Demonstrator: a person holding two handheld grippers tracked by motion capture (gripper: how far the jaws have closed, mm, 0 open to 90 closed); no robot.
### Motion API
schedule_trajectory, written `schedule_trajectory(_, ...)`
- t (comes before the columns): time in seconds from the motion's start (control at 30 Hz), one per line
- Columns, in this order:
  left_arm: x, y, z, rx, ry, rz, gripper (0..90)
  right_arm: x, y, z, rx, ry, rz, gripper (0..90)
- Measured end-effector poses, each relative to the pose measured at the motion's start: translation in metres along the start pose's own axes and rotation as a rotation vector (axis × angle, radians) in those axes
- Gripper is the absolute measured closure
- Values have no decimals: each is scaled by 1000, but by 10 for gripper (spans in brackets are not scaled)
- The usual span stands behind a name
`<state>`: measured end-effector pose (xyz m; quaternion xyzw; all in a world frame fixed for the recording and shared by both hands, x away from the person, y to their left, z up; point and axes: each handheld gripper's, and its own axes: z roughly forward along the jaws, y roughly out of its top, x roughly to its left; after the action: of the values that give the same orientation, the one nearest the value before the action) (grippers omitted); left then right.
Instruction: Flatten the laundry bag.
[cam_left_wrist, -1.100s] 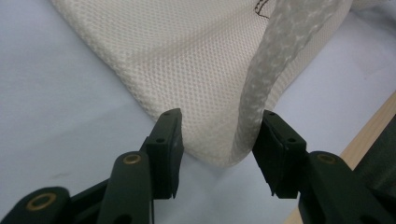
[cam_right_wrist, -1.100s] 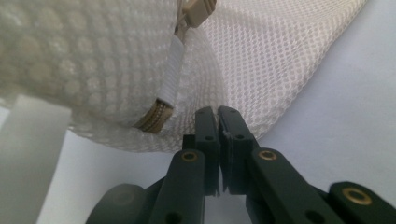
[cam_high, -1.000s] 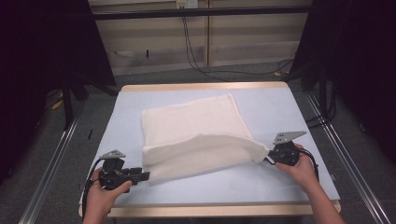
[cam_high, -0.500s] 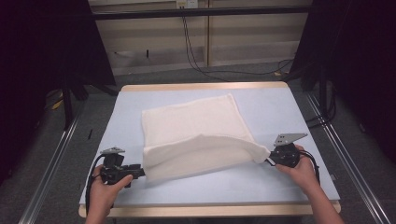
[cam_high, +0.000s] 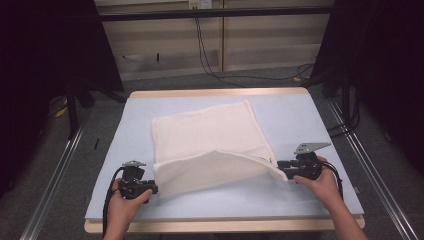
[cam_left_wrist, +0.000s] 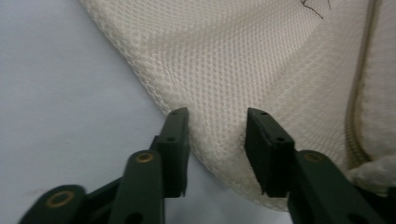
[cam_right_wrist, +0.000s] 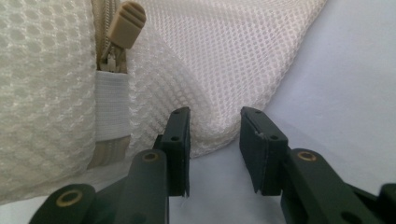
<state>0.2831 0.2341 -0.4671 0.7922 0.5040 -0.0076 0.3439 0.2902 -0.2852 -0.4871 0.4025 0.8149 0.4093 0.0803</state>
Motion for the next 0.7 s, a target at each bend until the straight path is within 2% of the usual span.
schedule_trajectory(0.03,-1,1,1,0,16,2,694,0,0,0,2,5,-2,648)
schedule_trajectory(0.1,-3,2,3,11,12,1,776,-1,0,0,6,14,9,681)
schedule_trajectory(0.13,-4,3,4,15,26,15,831,-1,0,-1,16,27,-7,749)
schedule_trajectory(0.2,-4,5,4,19,18,11,845,-1,0,-1,22,27,-3,779)
schedule_trajectory(0.23,-3,7,6,6,18,6,859,0,0,-2,40,41,-10,899)
schedule_trajectory(0.27,-2,9,6,-8,22,-6,863,0,0,-2,47,52,-9,900)
schedule_trajectory(0.4,3,17,8,-36,38,-4,869,1,1,-2,49,37,-25,900)
schedule_trajectory(0.5,13,29,15,-58,47,-7,869,2,4,0,39,13,-51,900)
schedule_trajectory(0.53,13,29,15,-58,47,-7,869,2,4,0,39,13,-51,900)
schedule_trajectory(0.63,23,43,20,-86,55,-10,868,0,6,1,24,-13,-45,900)
schedule_trajectory(0.7,26,45,22,-85,50,-13,866,-3,7,2,18,-18,-38,900)
